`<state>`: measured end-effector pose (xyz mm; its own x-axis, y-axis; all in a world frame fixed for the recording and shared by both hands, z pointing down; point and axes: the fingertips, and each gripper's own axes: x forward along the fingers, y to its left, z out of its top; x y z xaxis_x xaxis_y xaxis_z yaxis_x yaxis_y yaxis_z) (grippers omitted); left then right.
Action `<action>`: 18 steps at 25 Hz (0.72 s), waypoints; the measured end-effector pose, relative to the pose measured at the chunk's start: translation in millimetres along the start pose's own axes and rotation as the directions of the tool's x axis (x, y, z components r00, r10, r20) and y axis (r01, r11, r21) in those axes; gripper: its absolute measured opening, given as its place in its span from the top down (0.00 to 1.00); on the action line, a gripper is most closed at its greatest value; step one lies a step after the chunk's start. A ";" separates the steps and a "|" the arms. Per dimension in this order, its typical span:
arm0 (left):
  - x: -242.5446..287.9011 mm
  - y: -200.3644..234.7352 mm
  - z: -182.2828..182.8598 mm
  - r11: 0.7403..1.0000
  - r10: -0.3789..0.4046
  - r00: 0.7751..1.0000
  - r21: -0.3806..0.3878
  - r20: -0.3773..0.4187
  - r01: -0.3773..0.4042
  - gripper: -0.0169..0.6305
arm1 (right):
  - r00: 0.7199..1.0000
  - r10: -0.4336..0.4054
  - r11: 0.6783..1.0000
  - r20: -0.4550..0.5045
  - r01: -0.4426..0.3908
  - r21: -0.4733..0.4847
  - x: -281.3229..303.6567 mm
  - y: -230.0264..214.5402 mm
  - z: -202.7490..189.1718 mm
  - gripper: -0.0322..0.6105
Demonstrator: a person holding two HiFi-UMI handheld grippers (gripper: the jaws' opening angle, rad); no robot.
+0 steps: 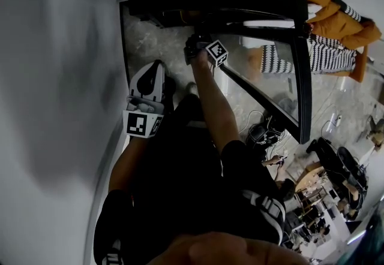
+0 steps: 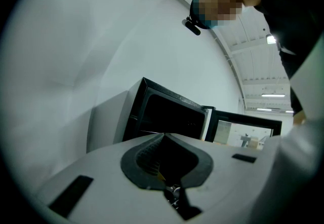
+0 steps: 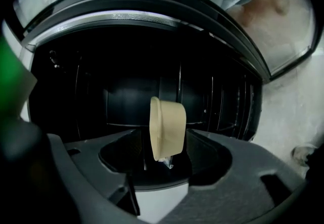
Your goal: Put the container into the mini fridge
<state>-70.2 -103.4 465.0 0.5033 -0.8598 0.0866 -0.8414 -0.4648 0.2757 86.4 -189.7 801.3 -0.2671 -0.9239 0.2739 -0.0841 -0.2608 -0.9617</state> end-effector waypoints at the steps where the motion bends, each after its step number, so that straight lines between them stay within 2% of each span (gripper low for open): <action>1: 1.5 0.1 1.1 1.000 -0.004 1.000 0.000 -0.004 0.004 0.97 | 1.000 -0.004 1.000 0.005 0.004 0.005 1.2 -0.3 0.1 0.55; 4: 3.4 3.5 6.2 1.000 -0.012 1.000 -0.002 -0.010 0.011 0.97 | 1.000 -0.016 1.000 0.026 0.016 0.017 5.0 0.9 1.2 0.61; 10: 0.7 4.1 15.2 0.999 -0.039 0.999 -0.019 -0.033 0.039 0.97 | 0.996 -0.034 0.998 0.079 0.030 0.049 2.5 7.7 3.9 0.61; 14: 1.8 0.0 16.1 0.997 -0.074 0.997 0.004 -0.025 0.074 0.97 | 0.994 -0.060 0.997 0.088 0.056 0.050 0.1 4.3 2.1 0.61; 18: 0.3 -3.4 20.8 0.997 -0.070 0.997 0.013 -0.020 0.071 0.97 | 0.993 -0.086 0.995 0.084 0.081 0.056 -7.0 2.7 -1.8 0.61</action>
<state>-71.3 -106.4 444.3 0.5651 -0.8206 0.0857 -0.8062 -0.5272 0.2685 86.4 -183.5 796.8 -0.1769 -0.9185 0.3537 -0.0513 -0.3503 -0.9352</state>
